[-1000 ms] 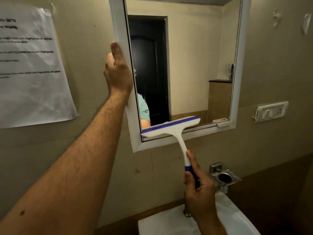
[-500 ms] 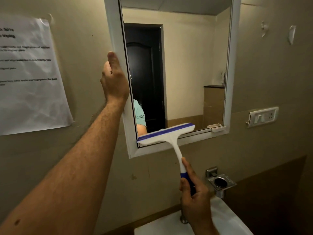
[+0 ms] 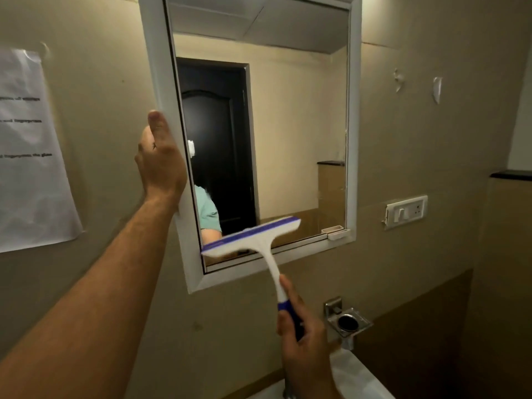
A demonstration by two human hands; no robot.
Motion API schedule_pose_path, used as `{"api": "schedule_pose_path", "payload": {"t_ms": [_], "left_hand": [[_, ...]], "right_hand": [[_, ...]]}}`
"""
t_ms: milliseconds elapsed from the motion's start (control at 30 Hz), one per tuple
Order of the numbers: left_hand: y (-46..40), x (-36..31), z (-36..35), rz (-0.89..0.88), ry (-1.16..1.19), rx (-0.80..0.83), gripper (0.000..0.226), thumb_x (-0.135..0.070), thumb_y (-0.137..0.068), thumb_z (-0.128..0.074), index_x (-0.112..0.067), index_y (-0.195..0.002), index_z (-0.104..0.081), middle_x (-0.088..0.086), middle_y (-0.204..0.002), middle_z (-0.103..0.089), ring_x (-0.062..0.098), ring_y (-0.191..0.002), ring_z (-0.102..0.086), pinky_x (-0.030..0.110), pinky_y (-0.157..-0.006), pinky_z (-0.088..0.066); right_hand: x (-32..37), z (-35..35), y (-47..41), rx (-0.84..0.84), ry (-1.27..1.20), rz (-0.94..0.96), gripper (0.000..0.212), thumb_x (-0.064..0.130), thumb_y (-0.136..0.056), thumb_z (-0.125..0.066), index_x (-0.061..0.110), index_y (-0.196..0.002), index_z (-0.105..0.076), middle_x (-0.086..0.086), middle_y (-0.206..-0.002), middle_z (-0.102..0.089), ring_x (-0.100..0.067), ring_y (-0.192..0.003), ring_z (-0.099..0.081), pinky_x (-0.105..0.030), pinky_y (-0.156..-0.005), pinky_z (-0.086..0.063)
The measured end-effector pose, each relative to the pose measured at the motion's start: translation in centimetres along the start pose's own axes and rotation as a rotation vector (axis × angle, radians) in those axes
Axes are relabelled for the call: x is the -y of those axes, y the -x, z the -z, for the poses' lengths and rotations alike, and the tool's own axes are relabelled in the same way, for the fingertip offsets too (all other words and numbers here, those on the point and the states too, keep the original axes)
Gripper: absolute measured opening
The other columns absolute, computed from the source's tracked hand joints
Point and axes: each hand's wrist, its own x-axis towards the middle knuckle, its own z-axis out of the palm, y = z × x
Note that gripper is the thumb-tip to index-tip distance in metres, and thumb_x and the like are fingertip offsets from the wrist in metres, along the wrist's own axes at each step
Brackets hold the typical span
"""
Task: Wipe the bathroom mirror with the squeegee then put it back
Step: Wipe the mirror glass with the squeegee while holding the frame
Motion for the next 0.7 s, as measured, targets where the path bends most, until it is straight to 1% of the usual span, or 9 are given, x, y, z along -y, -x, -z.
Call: {"api": "schedule_pose_path", "payload": {"t_ms": [100, 167, 233, 300, 367, 433, 533, 667, 700], "left_hand": [[0.1, -0.1, -0.1, 0.013, -0.001, 0.003, 0.053, -0.048, -0.103, -0.017, -0.018, -0.116, -0.059, -0.012, -0.082, -0.051, -0.002, -0.072, -0.047, 0.018, -0.071, -0.034], [0.2, -0.3, -0.1, 0.007, 0.0, 0.008, 0.058, -0.047, -0.103, -0.017, -0.009, -0.123, -0.056, -0.009, -0.082, -0.048, 0.003, -0.07, -0.044, 0.018, -0.071, -0.035], [0.1, -0.2, -0.1, -0.004, 0.003, 0.003, 0.058, -0.047, -0.103, -0.017, -0.009, -0.129, -0.054, -0.003, -0.092, -0.052, 0.011, -0.082, -0.047, 0.014, -0.068, -0.031], [0.1, -0.2, 0.1, -0.013, 0.004, -0.003, 0.058, -0.048, -0.103, -0.017, -0.012, -0.134, -0.051, 0.008, -0.114, -0.058, 0.021, -0.105, -0.051, 0.018, -0.079, -0.029], [0.3, -0.4, 0.1, -0.003, -0.007, 0.002, 0.057, -0.048, -0.102, -0.017, -0.015, -0.132, -0.052, 0.01, -0.121, -0.058, 0.023, -0.111, -0.051, 0.021, -0.082, -0.03], [0.3, -0.4, 0.2, 0.006, -0.03, 0.01, 0.05, -0.048, -0.103, -0.017, -0.023, -0.106, -0.061, 0.001, -0.093, -0.057, 0.016, -0.085, -0.052, 0.019, -0.072, -0.026], [0.0, -0.3, 0.1, 0.007, -0.056, 0.006, 0.045, -0.047, -0.103, -0.017, -0.028, -0.07, -0.042, -0.008, -0.068, -0.041, 0.014, -0.066, -0.04, 0.021, -0.061, -0.022], [0.2, -0.5, 0.0, 0.028, -0.029, 0.017, 0.052, -0.047, -0.103, -0.018, -0.016, -0.106, -0.06, -0.01, -0.072, -0.043, 0.014, -0.086, -0.041, 0.018, -0.066, -0.023], [0.3, -0.6, 0.1, 0.029, -0.023, 0.022, 0.049, -0.047, -0.103, -0.018, -0.019, -0.103, -0.059, -0.012, -0.071, -0.041, 0.014, -0.083, -0.041, 0.018, -0.066, -0.023]], "right_hand": [[0.1, 0.7, 0.2, 0.004, 0.041, -0.016, 0.067, 0.008, -0.095, -0.055, 0.069, -0.122, -0.046, 0.029, -0.1, -0.065, -0.011, -0.072, -0.06, -0.025, -0.06, -0.052], [0.7, 1.4, -1.0, -0.028, 0.06, 0.019, 0.062, 0.014, -0.096, -0.052, 0.07, -0.123, -0.045, 0.007, -0.087, -0.066, -0.013, -0.065, -0.057, -0.026, -0.055, -0.05], [1.2, 2.2, -3.1, -0.107, 0.034, 0.036, 0.055, 0.017, -0.098, -0.048, 0.061, -0.13, -0.045, -0.007, -0.075, -0.058, -0.012, -0.057, -0.051, -0.024, -0.05, -0.046], [1.8, 3.2, -5.8, -0.179, 0.008, 0.048, 0.051, 0.014, -0.099, -0.045, 0.047, -0.137, -0.044, -0.008, -0.078, -0.057, -0.008, -0.055, -0.049, -0.021, -0.05, -0.046], [2.2, 4.2, -8.0, -0.234, -0.001, 0.064, 0.048, 0.014, -0.1, -0.044, 0.039, -0.141, -0.044, -0.008, -0.083, -0.057, -0.007, -0.058, -0.049, -0.02, -0.051, -0.046], [1.9, 5.2, -8.8, -0.244, -0.022, 0.063, 0.047, 0.014, -0.1, -0.044, 0.038, -0.14, -0.047, -0.009, -0.086, -0.058, -0.011, -0.061, -0.049, -0.021, -0.052, -0.046], [0.3, 5.7, -7.8, -0.249, -0.06, 0.05, 0.046, 0.011, -0.098, -0.048, 0.042, -0.131, -0.053, -0.012, -0.08, -0.057, -0.016, -0.059, -0.047, -0.022, -0.049, -0.044], [-3.3, 6.2, -4.7, -0.27, -0.061, -0.033, 0.047, 0.008, -0.096, -0.051, 0.043, -0.124, -0.06, -0.009, -0.07, -0.058, -0.022, -0.057, -0.047, -0.024, -0.048, -0.045], [-3.8, 6.3, -3.9, -0.277, -0.055, -0.054, 0.048, 0.007, -0.095, -0.051, 0.045, -0.123, -0.061, -0.009, -0.069, -0.059, -0.022, -0.057, -0.047, -0.025, -0.048, -0.046]]}}
